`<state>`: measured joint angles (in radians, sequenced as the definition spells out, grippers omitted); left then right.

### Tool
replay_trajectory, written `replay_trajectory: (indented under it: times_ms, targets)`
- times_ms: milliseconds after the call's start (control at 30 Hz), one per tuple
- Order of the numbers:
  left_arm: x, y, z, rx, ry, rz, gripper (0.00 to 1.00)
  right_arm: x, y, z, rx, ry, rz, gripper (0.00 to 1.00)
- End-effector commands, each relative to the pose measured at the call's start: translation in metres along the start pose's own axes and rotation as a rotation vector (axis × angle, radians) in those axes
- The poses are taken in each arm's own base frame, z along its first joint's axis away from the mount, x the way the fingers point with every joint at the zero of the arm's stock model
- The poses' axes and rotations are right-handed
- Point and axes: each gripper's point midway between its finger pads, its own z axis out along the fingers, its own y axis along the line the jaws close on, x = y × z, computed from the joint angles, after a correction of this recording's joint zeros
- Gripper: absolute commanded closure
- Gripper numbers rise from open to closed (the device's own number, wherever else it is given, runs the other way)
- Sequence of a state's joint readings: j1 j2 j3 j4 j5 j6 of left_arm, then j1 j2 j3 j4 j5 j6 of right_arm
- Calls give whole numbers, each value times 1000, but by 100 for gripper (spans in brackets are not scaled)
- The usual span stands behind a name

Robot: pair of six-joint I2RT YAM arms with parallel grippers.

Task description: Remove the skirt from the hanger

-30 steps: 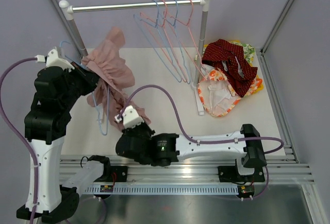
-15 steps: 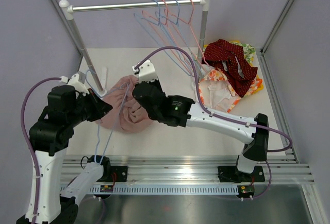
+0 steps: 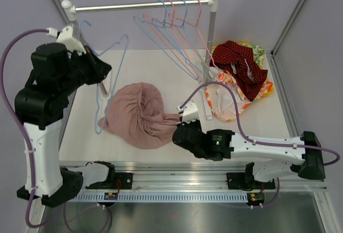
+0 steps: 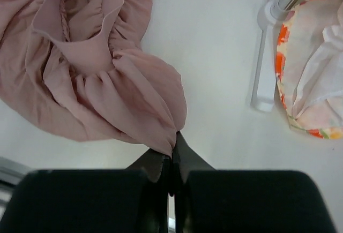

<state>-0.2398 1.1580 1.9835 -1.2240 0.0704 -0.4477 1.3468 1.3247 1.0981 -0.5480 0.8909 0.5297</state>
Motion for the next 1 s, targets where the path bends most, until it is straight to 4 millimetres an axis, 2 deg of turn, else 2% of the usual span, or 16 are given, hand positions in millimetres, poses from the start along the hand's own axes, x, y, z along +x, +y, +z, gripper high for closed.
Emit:
replay_trajectory:
  times_ms: [0,67,100,167,233,300,333,500,633,700,733,800,833,867,900,967]
  targets:
    - [-46,-10,34,-9,-98,76,100,4,-9,-24,-27,-16,164,100]
    - [-64,-19,42,13,-141,87,100,16,-18,-28,-15,4,156,100]
    - [-69,-20,64,8,-135,91,100,16,-21,-31,-17,3,168,100]
    - [-86,-18,78,-24,-173,102,100,18,-26,-33,-12,3,163,100]
    - [-91,-15,112,-50,-162,113,100,15,-29,-36,-19,-4,163,100]
    - [-106,-20,123,-43,-203,118,100,12,-32,-39,-24,-14,150,100]
    - [-107,-16,140,-60,-197,124,100,11,-33,-39,-26,-17,148,100]
    - [-115,-17,172,-61,-224,116,100,8,-43,-41,-6,-40,135,100]
    - [-94,-9,192,-80,-160,95,100,-5,-59,-48,35,-82,152,100]
    - [-89,-9,188,-77,-155,90,100,-19,-75,-53,77,-132,161,100]
    - [-72,-3,196,-90,-111,90,98,-29,-77,-56,81,-157,165,100]
    - [-67,-5,188,-76,-121,85,85,-52,-83,-57,78,-204,132,100]
    - [-52,2,194,-86,-84,87,80,-64,-87,-57,81,-217,135,100]
    - [-50,2,192,-81,-88,88,73,-72,-97,-53,112,-219,103,100]
    - [-48,1,185,-74,-92,90,70,-88,-99,-55,114,-242,121,100]
    - [-38,7,184,-89,-65,95,64,-103,-111,-52,151,-252,95,100]
